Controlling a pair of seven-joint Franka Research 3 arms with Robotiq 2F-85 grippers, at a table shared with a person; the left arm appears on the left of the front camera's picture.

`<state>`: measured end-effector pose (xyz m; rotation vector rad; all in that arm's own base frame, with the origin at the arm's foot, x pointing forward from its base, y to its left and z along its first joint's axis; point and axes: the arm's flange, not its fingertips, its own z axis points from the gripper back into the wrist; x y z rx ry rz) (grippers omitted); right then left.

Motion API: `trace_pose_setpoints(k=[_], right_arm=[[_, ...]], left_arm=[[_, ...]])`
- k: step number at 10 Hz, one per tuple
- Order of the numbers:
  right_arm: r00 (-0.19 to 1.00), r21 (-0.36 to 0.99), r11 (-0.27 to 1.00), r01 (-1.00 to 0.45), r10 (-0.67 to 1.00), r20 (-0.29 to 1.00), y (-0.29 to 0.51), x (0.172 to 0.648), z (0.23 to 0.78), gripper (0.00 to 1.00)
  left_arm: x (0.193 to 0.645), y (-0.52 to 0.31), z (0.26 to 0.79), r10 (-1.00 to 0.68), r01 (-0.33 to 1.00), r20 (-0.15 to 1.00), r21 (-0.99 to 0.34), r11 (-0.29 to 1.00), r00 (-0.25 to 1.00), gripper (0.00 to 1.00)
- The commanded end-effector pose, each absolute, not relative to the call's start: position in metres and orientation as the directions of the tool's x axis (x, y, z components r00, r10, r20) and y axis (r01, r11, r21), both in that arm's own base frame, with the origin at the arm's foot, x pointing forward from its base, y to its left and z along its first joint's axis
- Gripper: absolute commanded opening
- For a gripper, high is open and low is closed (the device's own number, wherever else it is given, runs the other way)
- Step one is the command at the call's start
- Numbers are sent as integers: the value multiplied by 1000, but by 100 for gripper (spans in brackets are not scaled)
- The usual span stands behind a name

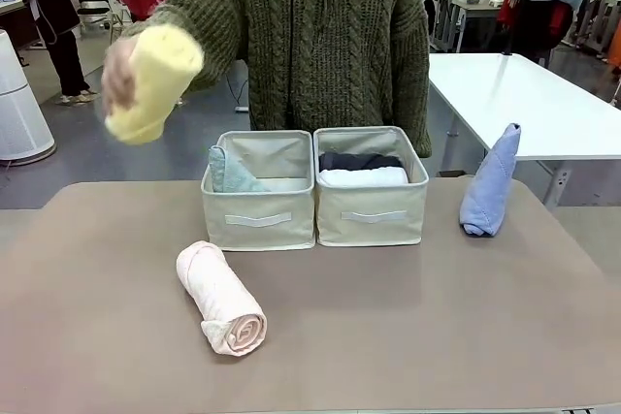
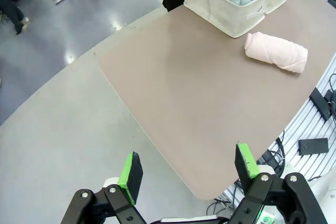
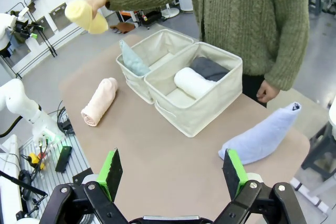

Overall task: Sort the towels based on their folding style.
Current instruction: Pick up another triangle-folded towel from the table and place it in the left Fabric basket.

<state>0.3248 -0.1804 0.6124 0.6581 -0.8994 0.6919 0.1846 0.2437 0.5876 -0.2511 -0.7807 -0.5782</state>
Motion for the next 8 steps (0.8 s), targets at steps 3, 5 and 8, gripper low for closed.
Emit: trace_pose_setpoints(k=[3,5,8], right_arm=[[432,218,594,-774,244,868,-179,325,612,100],[432,218,594,-774,244,868,-179,325,612,100],[432,218,594,-774,244,868,-179,325,612,100]], left_arm=[[215,223,600,-511,664,701,72,744,497,92],[277,160,620,-748,846,551,130,516,371,92],[342,77,602,-890,926,303,57,374,340,92]])
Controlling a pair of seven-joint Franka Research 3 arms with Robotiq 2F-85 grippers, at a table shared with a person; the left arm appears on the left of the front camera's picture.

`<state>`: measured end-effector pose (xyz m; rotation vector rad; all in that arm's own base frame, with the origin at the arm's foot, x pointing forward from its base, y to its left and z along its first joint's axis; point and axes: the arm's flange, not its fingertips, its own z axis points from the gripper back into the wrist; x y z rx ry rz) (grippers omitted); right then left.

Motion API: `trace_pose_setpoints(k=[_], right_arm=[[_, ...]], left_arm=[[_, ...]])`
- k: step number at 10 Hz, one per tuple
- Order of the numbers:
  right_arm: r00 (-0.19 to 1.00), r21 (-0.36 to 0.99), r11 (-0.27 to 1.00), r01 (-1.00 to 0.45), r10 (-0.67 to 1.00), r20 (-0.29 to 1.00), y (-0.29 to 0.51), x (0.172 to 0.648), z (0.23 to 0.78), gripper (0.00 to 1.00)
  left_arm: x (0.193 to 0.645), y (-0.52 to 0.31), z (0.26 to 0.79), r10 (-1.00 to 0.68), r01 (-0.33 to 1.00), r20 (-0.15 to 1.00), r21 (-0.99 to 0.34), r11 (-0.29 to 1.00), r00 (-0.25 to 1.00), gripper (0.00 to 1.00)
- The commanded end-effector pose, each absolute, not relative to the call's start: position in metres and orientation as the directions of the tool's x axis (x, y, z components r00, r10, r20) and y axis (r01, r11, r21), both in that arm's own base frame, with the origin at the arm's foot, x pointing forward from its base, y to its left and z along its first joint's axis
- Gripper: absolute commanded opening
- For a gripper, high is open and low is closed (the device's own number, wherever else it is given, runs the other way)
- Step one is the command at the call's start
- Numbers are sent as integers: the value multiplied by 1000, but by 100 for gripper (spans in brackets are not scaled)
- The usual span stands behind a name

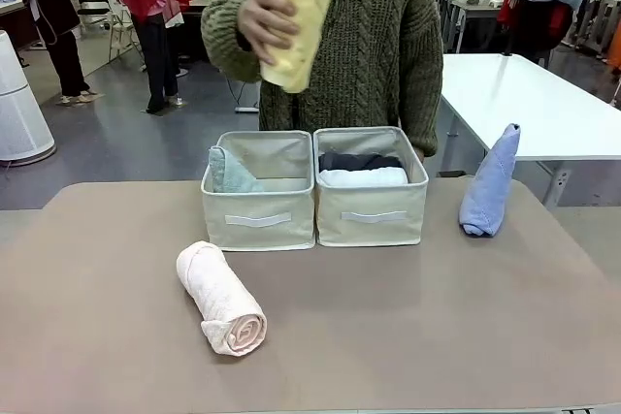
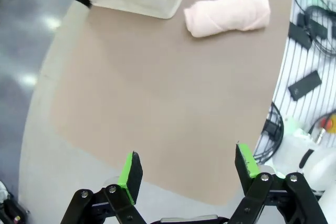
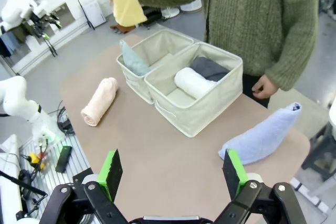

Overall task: Sort the towels based on their folding style.
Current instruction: Pick up another triangle-folded towel from the table and place it in the left Fabric basket.

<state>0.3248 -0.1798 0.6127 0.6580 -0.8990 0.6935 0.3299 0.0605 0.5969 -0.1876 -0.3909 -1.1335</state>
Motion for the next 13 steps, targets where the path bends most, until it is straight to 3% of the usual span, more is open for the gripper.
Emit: trace_pose_setpoints(k=[1,3,4,8,9,11,12,13], right_arm=[[432,218,594,-774,244,868,-179,325,612,100],[432,218,594,-774,244,868,-179,325,612,100],[432,218,594,-774,244,868,-179,325,612,100],[432,218,594,-774,244,868,-179,325,612,100],[432,218,594,-774,244,868,-179,325,612,100],[432,218,594,-774,244,868,-179,325,612,100],[432,218,594,-774,244,868,-179,325,612,100],[432,218,594,-774,244,868,-179,325,612,100]], left_arm=[[351,67,589,-906,936,272,47,348,323,92],[344,59,585,-914,962,313,8,274,258,92],[360,41,577,-897,936,294,19,351,330,92],[359,44,576,-906,944,287,13,329,312,92],[383,56,566,-903,980,392,18,197,174,92],[423,99,554,-739,995,672,30,95,50,92],[439,115,548,-670,999,742,20,43,14,92],[424,136,539,-594,999,805,32,36,-4,92]])
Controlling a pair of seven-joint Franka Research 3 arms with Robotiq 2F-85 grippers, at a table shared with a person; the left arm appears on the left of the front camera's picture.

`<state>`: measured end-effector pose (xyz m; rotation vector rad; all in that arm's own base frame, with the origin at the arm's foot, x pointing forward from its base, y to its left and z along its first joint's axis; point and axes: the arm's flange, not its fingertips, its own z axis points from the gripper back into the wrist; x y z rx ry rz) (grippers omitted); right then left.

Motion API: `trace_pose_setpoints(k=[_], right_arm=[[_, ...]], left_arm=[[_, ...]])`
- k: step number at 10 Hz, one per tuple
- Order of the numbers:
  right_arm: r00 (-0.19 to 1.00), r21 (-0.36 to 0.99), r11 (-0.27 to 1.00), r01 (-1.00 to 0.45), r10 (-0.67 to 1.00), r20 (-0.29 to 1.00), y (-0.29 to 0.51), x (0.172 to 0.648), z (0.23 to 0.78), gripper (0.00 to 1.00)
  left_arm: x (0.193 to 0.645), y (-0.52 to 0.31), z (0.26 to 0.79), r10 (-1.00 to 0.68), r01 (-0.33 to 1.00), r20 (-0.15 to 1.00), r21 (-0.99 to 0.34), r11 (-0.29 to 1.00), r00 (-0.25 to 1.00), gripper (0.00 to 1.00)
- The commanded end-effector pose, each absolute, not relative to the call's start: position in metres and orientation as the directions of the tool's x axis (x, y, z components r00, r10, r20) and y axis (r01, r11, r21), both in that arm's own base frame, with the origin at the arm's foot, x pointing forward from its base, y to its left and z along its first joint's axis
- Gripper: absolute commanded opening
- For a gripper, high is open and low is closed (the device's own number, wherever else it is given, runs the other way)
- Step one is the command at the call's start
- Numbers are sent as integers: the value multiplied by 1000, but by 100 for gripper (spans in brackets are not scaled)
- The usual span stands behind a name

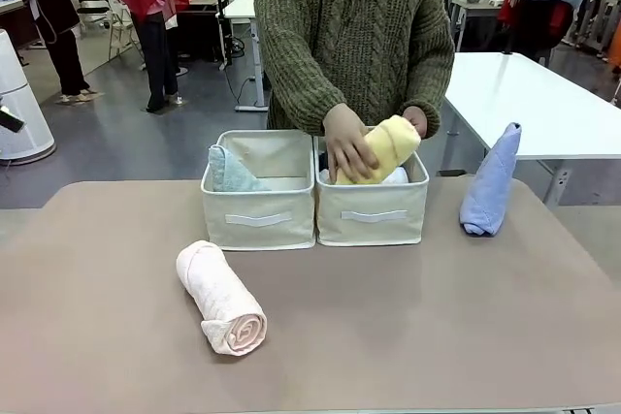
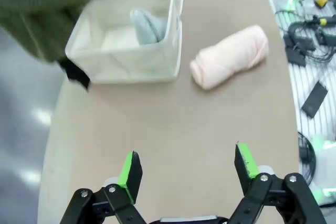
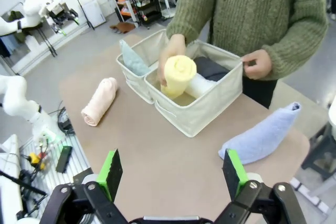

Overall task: Sort the towels based on their folding style.
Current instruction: Pick up another triangle-folded towel from the table and place it in the left Fabric basket.

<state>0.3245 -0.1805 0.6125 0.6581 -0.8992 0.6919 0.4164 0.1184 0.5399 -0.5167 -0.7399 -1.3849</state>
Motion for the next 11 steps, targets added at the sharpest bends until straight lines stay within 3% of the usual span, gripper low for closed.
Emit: trace_pose_setpoints(k=[1,5,6,8,11], right_arm=[[432,218,594,-774,244,868,-179,325,612,100],[432,218,594,-774,244,868,-179,325,612,100],[432,218,594,-774,244,868,-179,325,612,100],[444,217,605,-766,254,859,-180,325,612,100],[609,141,708,-692,466,642,-116,378,634,100]], left_arm=[[433,153,546,-530,998,847,60,28,-36,92],[389,254,555,-401,985,911,-27,173,96,92],[376,277,556,-387,964,913,-19,264,124,92],[362,296,561,-368,965,925,4,263,96,92],[359,288,551,-392,970,913,-17,241,113,92]])
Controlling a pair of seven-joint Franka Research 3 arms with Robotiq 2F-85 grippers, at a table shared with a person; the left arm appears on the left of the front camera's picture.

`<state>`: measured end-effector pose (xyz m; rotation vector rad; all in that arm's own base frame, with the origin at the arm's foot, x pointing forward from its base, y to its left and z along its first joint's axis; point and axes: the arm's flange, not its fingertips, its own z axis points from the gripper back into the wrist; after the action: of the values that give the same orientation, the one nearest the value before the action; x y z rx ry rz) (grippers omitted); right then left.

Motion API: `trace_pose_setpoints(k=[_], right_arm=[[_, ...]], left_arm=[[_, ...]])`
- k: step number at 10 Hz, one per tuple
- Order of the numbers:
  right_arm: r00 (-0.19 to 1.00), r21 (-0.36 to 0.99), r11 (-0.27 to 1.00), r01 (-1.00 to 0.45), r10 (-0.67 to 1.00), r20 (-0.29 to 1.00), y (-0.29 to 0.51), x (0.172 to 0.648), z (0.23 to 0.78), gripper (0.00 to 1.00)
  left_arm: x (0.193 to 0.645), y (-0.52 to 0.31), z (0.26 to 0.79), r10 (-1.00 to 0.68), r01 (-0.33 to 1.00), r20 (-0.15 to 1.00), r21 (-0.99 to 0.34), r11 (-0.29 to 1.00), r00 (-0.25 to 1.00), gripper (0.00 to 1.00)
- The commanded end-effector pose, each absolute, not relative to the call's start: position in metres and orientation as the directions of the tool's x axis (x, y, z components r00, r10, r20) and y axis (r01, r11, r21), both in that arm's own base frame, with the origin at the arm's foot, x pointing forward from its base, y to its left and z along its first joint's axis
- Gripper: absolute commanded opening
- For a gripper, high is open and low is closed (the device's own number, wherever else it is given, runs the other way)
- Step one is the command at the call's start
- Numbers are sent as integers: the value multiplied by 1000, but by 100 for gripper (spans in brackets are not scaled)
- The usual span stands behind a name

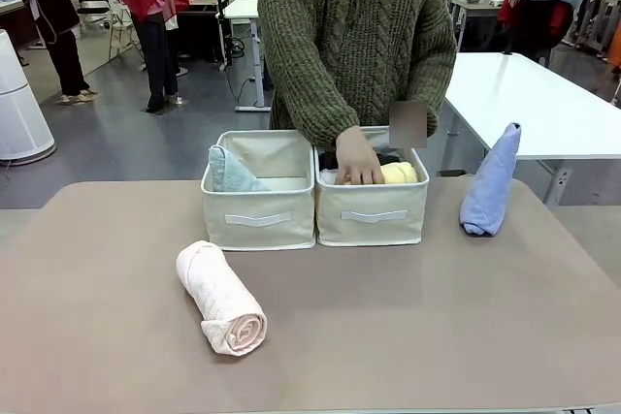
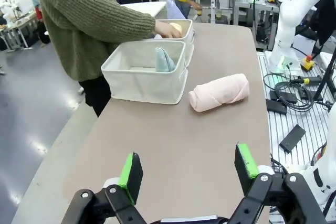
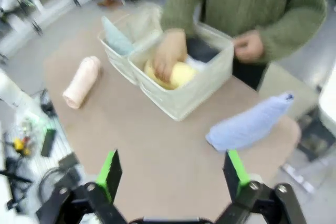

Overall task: Sort the towels based on their folding style.
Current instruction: Pick up another triangle-folded towel from the table and place it in the left Fabric basket.

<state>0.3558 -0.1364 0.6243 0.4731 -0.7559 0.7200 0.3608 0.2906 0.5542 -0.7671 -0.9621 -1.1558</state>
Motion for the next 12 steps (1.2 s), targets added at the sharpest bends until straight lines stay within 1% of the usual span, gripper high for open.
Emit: trace_pose_setpoints(k=[1,2,3,5,6,10,11,12], right_arm=[[657,107,759,-642,473,587,-95,405,640,100],[690,39,807,-589,477,544,-75,434,644,100],[730,36,847,-530,434,528,-66,457,646,100],[784,55,911,-409,320,531,-58,495,631,100],[698,5,842,-539,443,562,-51,460,641,100],[698,5,842,-539,443,562,-51,460,641,100],[707,14,854,-521,422,568,-49,466,649,100],[791,24,900,-436,370,487,-51,496,643,100]], left_arm=[[359,288,551,-392,970,913,-17,241,113,92],[359,288,551,-392,970,913,-17,241,113,92],[359,288,551,-392,970,913,-17,241,113,92],[359,288,551,-392,970,913,-17,241,113,92],[359,288,551,-392,970,913,-17,241,113,92],[359,288,551,-392,970,913,-17,241,113,92],[359,288,551,-392,970,913,-17,241,113,92],[359,288,551,-392,970,913,-17,241,113,92]])
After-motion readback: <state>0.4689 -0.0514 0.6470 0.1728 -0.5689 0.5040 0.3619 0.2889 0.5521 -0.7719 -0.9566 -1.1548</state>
